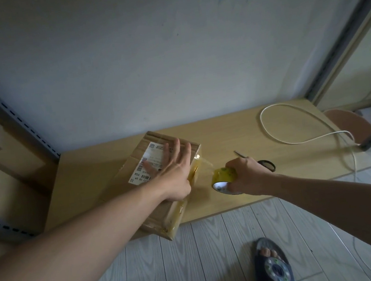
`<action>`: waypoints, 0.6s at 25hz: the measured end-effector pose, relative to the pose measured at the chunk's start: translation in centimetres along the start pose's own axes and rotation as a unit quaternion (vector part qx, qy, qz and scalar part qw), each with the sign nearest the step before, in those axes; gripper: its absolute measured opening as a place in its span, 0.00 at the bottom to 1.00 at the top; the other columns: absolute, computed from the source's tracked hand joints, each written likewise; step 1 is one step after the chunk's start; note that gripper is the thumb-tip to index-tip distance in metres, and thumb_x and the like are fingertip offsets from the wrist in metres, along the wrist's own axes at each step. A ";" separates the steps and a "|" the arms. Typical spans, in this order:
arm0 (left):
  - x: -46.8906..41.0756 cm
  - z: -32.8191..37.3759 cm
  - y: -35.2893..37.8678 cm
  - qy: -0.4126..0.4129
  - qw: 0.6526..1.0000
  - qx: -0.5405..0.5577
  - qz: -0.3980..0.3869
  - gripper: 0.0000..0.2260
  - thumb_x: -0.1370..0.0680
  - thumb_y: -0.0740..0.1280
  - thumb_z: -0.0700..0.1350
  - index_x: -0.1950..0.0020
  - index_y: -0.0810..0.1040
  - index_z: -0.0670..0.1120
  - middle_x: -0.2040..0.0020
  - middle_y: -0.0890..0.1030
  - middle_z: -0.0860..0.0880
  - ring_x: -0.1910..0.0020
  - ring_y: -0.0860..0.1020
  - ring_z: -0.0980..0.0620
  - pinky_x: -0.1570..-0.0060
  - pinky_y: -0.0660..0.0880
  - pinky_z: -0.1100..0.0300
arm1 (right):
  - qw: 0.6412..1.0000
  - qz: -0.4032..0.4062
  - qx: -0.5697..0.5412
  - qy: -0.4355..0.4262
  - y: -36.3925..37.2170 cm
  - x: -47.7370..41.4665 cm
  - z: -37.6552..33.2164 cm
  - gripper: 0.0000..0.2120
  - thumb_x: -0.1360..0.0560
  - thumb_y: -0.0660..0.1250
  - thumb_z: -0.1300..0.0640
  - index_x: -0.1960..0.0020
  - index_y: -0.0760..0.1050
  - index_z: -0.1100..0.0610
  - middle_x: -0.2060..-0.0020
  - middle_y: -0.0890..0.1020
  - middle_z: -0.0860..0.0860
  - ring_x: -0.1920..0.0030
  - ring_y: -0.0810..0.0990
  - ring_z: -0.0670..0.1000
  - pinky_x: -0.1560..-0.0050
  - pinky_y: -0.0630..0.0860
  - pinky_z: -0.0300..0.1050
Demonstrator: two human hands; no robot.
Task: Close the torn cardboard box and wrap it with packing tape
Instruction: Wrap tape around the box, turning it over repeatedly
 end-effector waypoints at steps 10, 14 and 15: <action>1.7 -7.6 -10.6 0.057 0.928 0.356 0.088 0.35 0.22 0.68 0.29 0.19 0.60 0.48 0.24 0.68 0.46 0.27 0.70 0.49 0.31 0.67 0.59 | 0.981 0.125 -0.127 -0.080 -6.0 -2.1 -8.7 0.22 0.41 0.66 0.32 0.65 0.65 0.49 0.70 0.73 0.45 0.70 0.70 0.47 0.71 0.65 0.39; 3.7 -12.2 -13.8 -0.002 0.961 0.220 0.170 0.28 0.17 0.62 0.37 0.19 0.59 0.53 0.23 0.68 0.49 0.26 0.68 0.49 0.30 0.69 0.52 | 0.967 0.151 -0.156 -0.133 -8.0 -3.8 -14.5 0.23 0.40 0.67 0.37 0.56 0.72 0.53 0.67 0.74 0.46 0.67 0.72 0.49 0.71 0.64 0.37; 4.4 -12.5 -14.3 -0.034 0.967 0.127 0.219 0.30 0.17 0.62 0.38 0.18 0.56 0.52 0.21 0.65 0.48 0.23 0.65 0.46 0.28 0.67 0.49 | 0.966 0.152 -0.164 -0.133 -7.9 -4.5 -15.4 0.18 0.36 0.70 0.42 0.56 0.72 0.54 0.66 0.74 0.47 0.66 0.72 0.50 0.70 0.65 0.39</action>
Point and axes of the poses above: each hand's wrist, its own x-axis away from the middle knuckle, its own y-axis out of the palm, z = x × y, the point moved 10 cm from there along -x, towards the middle knuckle
